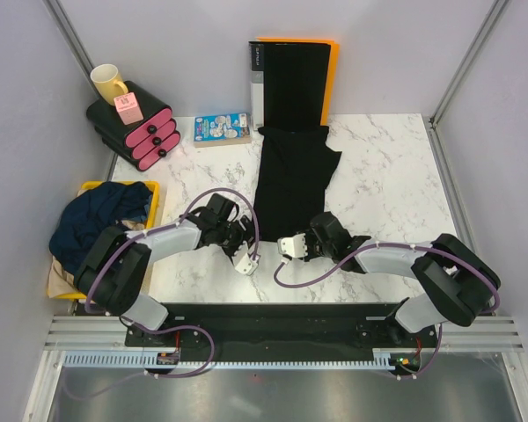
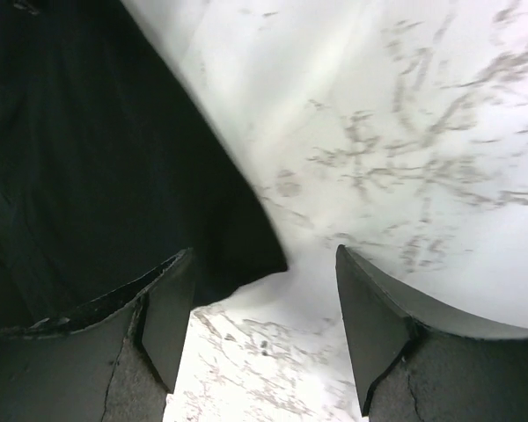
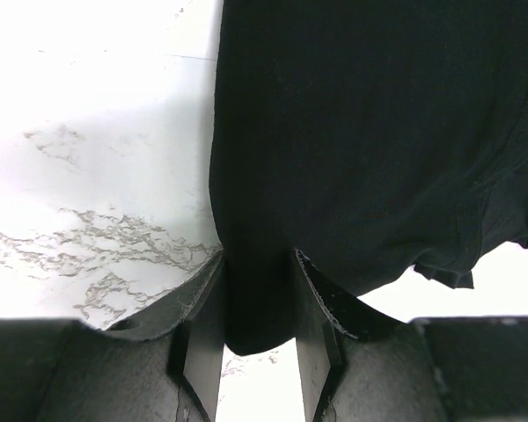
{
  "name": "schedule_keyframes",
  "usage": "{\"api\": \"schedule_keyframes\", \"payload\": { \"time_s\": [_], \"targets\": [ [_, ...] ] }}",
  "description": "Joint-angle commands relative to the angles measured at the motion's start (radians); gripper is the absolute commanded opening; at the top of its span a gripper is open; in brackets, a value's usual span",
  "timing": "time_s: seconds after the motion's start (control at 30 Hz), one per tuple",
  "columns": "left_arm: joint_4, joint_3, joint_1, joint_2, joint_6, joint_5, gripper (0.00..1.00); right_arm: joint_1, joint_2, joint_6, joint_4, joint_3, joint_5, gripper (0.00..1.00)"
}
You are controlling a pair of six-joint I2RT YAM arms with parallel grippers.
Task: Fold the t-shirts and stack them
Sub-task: Fold the tshirt
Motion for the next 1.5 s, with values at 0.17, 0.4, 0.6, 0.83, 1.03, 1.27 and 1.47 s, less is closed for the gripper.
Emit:
{"api": "schedule_keyframes", "payload": {
  "time_s": [0.17, 0.4, 0.6, 0.83, 1.03, 1.27, 1.47],
  "targets": [
    [0.007, -0.077, 0.003, -0.006, -0.033, 0.015, 0.74, 0.001, 0.055, 0.015, -0.082, -0.011, -0.035, 0.42],
    [0.09, -0.042, 0.001, 0.132, -0.033, -0.04, 0.75, 0.001, 0.058, 0.016, -0.082, -0.006, -0.037, 0.41],
    [0.112, 0.008, 0.003, 0.213, -0.03, -0.086, 0.75, 0.001, 0.051, 0.012, -0.08, -0.015, -0.032, 0.41],
    [0.014, 0.015, 0.003, 0.202, 0.001, -0.083, 0.55, 0.001, 0.037, 0.012, -0.08, -0.026, -0.032, 0.36],
    [-0.075, 0.02, 0.003, 0.173, 0.009, -0.066, 0.02, 0.001, 0.035, 0.009, -0.08, -0.025, -0.039, 0.0],
    [-0.139, 0.031, 0.003, 0.078, -0.023, -0.048, 0.02, 0.001, 0.0, 0.031, -0.224, 0.05, -0.063, 0.0],
    [-0.224, 0.023, 0.003, -0.089, -0.048, 0.024, 0.02, 0.027, -0.119, 0.091, -0.52, 0.222, -0.135, 0.0]
  ]
}}
